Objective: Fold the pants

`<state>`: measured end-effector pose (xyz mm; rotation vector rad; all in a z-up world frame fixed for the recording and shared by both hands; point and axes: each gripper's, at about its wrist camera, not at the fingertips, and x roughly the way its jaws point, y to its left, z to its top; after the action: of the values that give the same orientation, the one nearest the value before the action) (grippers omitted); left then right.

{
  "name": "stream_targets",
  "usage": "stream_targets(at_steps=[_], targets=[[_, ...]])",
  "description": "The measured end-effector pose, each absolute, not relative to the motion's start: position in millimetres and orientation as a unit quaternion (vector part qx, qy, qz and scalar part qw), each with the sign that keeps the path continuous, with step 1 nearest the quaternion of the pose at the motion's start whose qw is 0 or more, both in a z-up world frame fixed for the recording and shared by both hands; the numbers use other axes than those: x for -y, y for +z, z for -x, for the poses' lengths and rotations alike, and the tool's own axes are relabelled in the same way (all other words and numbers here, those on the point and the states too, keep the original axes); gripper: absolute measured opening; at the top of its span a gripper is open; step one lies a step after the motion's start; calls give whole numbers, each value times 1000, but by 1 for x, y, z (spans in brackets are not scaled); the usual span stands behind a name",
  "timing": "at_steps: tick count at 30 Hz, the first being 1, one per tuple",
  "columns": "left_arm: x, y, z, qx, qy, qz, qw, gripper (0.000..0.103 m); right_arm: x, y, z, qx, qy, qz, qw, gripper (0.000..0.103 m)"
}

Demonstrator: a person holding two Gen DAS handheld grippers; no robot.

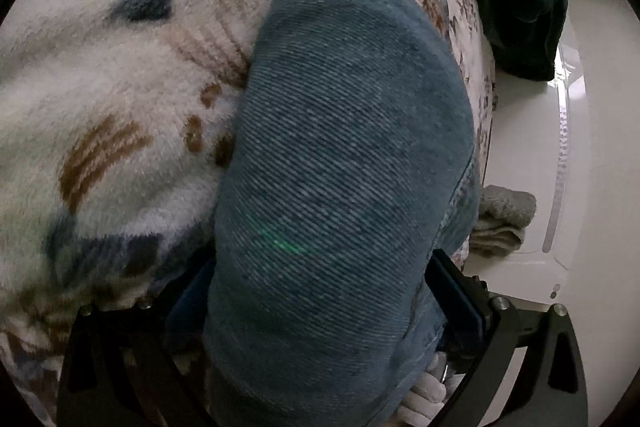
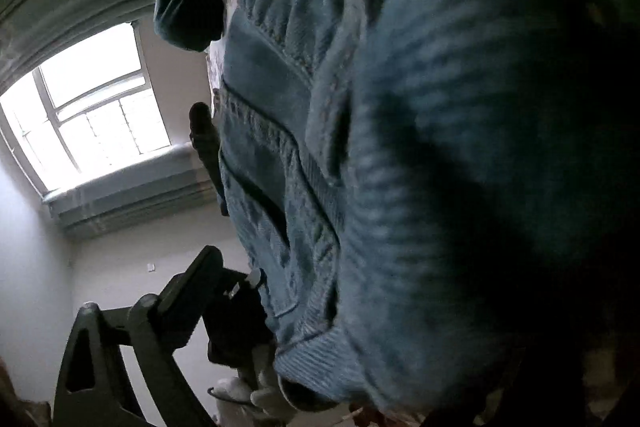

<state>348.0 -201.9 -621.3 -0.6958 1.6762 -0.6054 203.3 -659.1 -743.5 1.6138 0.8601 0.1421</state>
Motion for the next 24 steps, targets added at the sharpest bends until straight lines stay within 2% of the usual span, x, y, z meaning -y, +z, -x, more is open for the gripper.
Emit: stream_targets(at_steps=[2, 3, 4, 5, 6, 8, 10, 11, 12, 15, 19, 24], targets=[[203, -622, -349, -716, -260, 299, 575, 103, 656, -738, -205, -381, 56, -687, 616, 90], [202, -623, -350, -717, -261, 300, 572, 103, 654, -737, -205, -385, 49, -683, 619, 80], [202, -623, -351, -719, -262, 301, 569, 103, 652, -737, -205, -391, 41, -679, 620, 74], [203, -623, -352, -720, -265, 300, 567, 103, 650, -736, -204, -397, 32, -674, 622, 57], [204, -622, -353, -720, -269, 296, 568, 102, 649, -736, -203, -400, 25, -672, 623, 50], [210, -612, -353, -706, -292, 284, 579, 98, 646, -731, -200, -392, 20, -675, 625, 44], [217, -602, -352, -696, -311, 265, 591, 91, 642, -721, -201, -385, 12, -673, 631, 41], [215, -599, -351, -688, -317, 271, 594, 82, 642, -717, -202, -384, 6, -671, 634, 39], [211, -595, -351, -684, -315, 275, 597, 67, 642, -714, -202, -384, 3, -670, 636, 37], [196, -584, -349, -667, -315, 297, 606, 45, 639, -698, -208, -386, 0, -655, 649, 35], [191, -554, -351, -639, -324, 305, 628, 39, 633, -669, -219, -388, 8, -635, 668, 33], [186, -511, -369, -619, -331, 304, 644, 39, 633, -624, -237, -382, 22, -623, 682, 33]])
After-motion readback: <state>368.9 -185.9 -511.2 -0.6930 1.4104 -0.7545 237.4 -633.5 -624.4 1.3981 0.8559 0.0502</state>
